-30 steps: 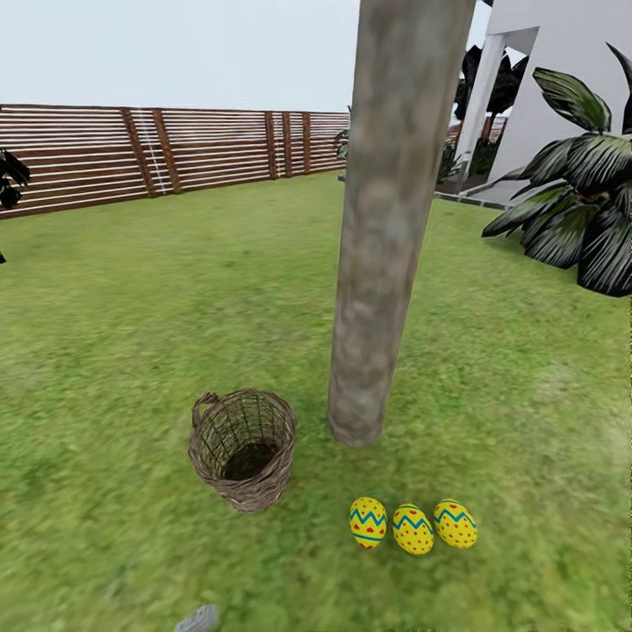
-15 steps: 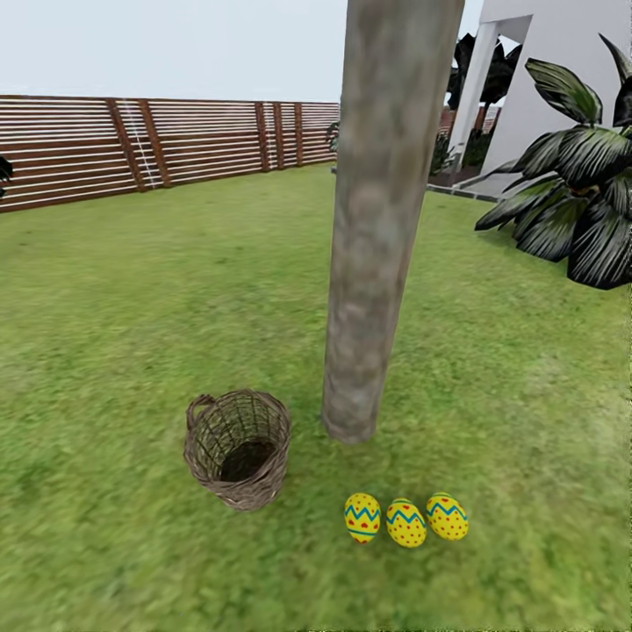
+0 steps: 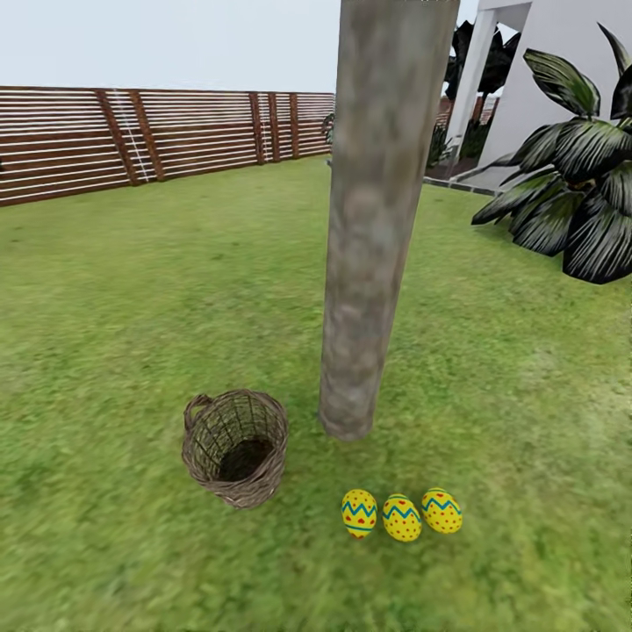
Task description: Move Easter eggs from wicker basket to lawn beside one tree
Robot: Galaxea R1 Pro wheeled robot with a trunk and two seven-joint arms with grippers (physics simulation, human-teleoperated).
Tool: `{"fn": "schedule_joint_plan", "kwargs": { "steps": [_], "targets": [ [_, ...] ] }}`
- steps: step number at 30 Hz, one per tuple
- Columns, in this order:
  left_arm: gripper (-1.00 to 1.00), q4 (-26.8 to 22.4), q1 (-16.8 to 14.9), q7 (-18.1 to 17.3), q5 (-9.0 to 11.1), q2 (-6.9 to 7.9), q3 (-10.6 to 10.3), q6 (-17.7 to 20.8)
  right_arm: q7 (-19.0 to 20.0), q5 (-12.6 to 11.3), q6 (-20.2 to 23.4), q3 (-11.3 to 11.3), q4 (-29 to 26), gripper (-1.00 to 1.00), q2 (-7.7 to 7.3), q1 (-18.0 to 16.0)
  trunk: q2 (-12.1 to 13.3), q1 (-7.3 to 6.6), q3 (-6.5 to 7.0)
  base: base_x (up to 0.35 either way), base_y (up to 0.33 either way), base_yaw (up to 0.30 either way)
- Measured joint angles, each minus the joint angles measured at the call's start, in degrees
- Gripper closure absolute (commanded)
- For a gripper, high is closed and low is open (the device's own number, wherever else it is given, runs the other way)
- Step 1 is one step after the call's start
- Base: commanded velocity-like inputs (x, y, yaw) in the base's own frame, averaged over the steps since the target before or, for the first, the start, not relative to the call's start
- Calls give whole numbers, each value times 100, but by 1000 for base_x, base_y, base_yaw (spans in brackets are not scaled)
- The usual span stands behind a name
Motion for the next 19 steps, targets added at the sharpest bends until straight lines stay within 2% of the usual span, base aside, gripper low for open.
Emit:
{"fn": "schedule_joint_plan", "kwargs": {
  "steps": [5, 11, 14, 16, 19],
  "targets": [
    [-100, 6, 10, 3, 8, 8, 6, 0, -6, 50, -56, 6, 0, -100, 45, 20, 201, -110, 81, 0, 0, 0],
    [-100, 3, 112, 4, 23, 7, 10, 8, -17, 39, -121, 24, -3, -100, 16, 51, 402, -220, 171, 0, 0, 0],
    [-100, 0, 117, -1, 43, 49, 21, 4, -17, 39, -154, 28, 21, -100, 34, 266, 403, -220, 171, 0, 0, 0],
    [-100, 0, 118, -2, 50, 75, 26, 1, -17, 28, -165, 29, 31, -100, 34, 532, 403, -220, 171, 0, 0, 0],
    [-100, 0, 118, -2, 40, 129, 26, -5, -18, 32, -168, 27, 28, -100, 28, 656, 403, -220, 171, 0, 0, 0]
  ]
}}
